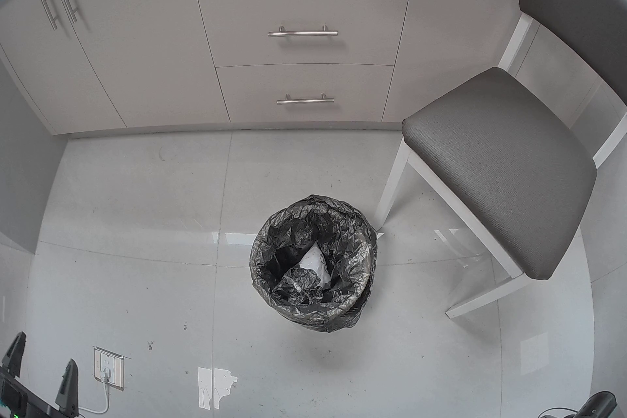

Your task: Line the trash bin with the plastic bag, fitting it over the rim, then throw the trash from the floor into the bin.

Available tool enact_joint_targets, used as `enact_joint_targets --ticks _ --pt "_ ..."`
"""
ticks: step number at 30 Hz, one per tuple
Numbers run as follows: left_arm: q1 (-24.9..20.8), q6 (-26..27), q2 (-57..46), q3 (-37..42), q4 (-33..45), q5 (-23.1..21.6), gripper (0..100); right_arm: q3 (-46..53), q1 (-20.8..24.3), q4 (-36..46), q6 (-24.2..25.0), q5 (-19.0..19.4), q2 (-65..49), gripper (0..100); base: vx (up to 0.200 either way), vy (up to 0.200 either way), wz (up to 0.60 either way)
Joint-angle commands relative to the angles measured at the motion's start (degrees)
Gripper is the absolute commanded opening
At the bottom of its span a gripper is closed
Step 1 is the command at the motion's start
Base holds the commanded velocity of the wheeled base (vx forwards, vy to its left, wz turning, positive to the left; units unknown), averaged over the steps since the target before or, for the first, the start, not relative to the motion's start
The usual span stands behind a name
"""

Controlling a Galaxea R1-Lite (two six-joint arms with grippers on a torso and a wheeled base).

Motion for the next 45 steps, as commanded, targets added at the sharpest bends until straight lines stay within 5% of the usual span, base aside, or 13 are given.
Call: enact_joint_targets --ticks 1,10,15,19,22,24,27,30,34,35,39,42,45 --pt "-0.02 -1.21 -1.48 1.27 -0.33 -3.5 100 1.01 0.34 -0.54 -1.0 0.06 -1.15 100 0.0 0.0 0.0" --pt "-0.11 -1.3 -1.57 2.15 -0.86 -1.3 100 -7.25 -0.45 0.16 -7.77 0.06 2.63 100 0.0 0.0 0.0" --pt "-0.11 -2.09 -1.57 2.06 -0.86 -1.48 100 -6.9 -8.89 0.16 -7.77 0.23 3.25 100 0.0 0.0 0.0" --pt "-0.11 -2.18 -1.57 2.15 -0.95 -1.3 100 -2.86 -10.38 -1.33 -6.89 -0.12 1.49 100 0.0 0.0 0.0" --pt "-0.11 -2.01 -1.57 2.15 -0.95 -1.3 100 0.75 -10.47 -7.04 -6.45 -2.84 1.58 100 0.0 0.0 0.0" --pt "-0.11 -2.01 -1.57 2.15 -0.95 -1.3 100 2.06 -12.05 -6.6 -7.24 -6.27 1.14 100 0.0 0.0 0.0" --pt "-0.11 -2.01 -1.57 2.15 -0.95 -1.3 100 4.26 -15.74 -3.97 -7.77 -6.53 -0.09 100 0.0 0.0 0.0" --pt "-0.11 -2.01 -1.57 2.15 -0.95 -1.3 100 11.29 -16.62 -2.21 -7.07 -5.92 -2.55 100 0.0 0.0 0.0" --pt "-0.11 -2.01 -1.57 2.15 -0.95 -1.3 100 14.1 -15.74 4.73 0.58 -5.21 -4.05 100 0.0 0.0 0.0" --pt "-0.11 -2.01 -1.57 2.15 -0.95 -1.3 100 14.1 -15.74 14.14 11.04 -1.61 -4.05 100 0.0 0.0 0.0" --pt "-0.11 -2.01 -1.57 2.15 -0.95 -1.3 100 13.23 -15.83 33.47 30.11 10.96 -4.05 100 0.0 0.0 0.0" --pt "-0.11 -2.01 -1.57 2.15 -0.95 -1.3 100 12.43 -15.83 34.79 31.78 12.8 -4.05 100 0.0 0.0 0.0" --pt "-0.11 -2.01 -1.57 2.15 -0.95 -1.3 100 12.87 -15.83 33.56 32.57 22.73 -4.05 100 0.0 0.0 0.0"
